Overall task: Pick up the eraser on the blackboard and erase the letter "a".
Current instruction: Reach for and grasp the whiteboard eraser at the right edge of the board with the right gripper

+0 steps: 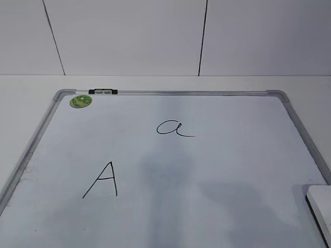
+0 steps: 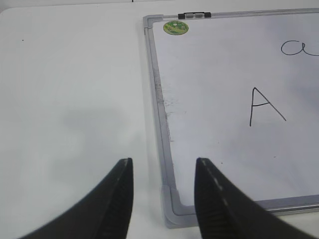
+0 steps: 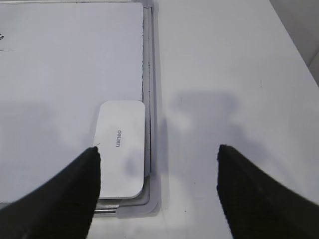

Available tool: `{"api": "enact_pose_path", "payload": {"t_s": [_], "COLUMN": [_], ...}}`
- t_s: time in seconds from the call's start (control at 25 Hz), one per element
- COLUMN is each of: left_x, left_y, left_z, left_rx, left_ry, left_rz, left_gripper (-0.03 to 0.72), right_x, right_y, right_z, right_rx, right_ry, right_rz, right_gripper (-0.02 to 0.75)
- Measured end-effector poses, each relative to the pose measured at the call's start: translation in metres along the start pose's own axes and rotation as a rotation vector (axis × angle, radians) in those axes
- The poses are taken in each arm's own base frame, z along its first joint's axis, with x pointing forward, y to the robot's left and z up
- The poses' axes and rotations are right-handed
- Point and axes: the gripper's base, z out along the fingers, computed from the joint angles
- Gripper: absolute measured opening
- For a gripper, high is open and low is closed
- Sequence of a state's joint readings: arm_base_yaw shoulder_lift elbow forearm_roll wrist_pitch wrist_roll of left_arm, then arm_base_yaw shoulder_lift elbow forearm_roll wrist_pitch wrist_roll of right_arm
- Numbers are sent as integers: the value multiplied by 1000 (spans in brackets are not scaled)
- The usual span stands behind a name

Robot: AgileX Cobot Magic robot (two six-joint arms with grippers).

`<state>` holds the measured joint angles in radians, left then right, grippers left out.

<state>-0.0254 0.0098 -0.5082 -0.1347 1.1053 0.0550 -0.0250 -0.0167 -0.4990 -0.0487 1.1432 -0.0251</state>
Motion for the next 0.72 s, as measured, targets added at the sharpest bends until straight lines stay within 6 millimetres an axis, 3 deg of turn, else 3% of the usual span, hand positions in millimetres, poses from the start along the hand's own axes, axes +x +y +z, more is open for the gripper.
{"api": "enact_pose_path", "payload": {"t_s": [0.72], "left_x": [0], "left_y": [0], "left_z": [0], "left_rx": [0], "left_ry": [0], "left_rz": [0], "left_gripper": [307], "right_x": [0], "right_y": [0], "right_z": [0], "right_rx": [0], "right_ry": [0], "right_rz": [0], "right_gripper": [586]}}
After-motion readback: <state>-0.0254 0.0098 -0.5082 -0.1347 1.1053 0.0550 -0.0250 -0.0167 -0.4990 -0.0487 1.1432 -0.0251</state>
